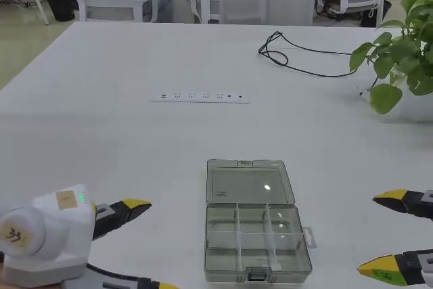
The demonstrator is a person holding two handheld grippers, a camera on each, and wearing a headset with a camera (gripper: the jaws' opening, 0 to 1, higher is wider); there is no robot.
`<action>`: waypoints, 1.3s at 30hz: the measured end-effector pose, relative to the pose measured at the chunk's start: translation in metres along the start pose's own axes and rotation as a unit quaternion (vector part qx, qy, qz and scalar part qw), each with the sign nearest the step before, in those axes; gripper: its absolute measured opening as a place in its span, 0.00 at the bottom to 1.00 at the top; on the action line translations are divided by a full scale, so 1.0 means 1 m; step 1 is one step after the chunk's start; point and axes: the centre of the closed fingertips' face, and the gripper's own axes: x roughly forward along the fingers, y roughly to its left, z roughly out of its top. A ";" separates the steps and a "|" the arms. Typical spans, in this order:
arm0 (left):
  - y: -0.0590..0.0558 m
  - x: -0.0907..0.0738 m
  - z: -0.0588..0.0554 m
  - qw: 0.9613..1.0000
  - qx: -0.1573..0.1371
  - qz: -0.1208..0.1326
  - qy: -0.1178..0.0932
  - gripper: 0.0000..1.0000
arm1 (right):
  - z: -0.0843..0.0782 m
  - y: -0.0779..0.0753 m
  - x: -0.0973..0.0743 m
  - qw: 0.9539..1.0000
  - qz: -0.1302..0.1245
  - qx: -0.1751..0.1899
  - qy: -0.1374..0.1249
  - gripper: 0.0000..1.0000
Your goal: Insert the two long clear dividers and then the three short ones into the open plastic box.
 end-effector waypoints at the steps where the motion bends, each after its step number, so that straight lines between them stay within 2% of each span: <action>1: 0.000 0.000 0.000 1.000 0.000 -0.001 0.000 1.00 | 0.000 0.000 0.000 1.000 0.000 -0.001 0.000 0.78; 30: -0.006 0.002 -0.004 1.000 0.002 -0.011 0.003 1.00 | 0.002 0.005 0.002 1.000 0.008 -0.010 0.000 0.80; 39: -0.011 0.007 -0.002 1.000 0.004 -0.019 0.001 1.00 | 0.003 0.008 0.001 1.000 0.008 -0.011 -0.001 0.81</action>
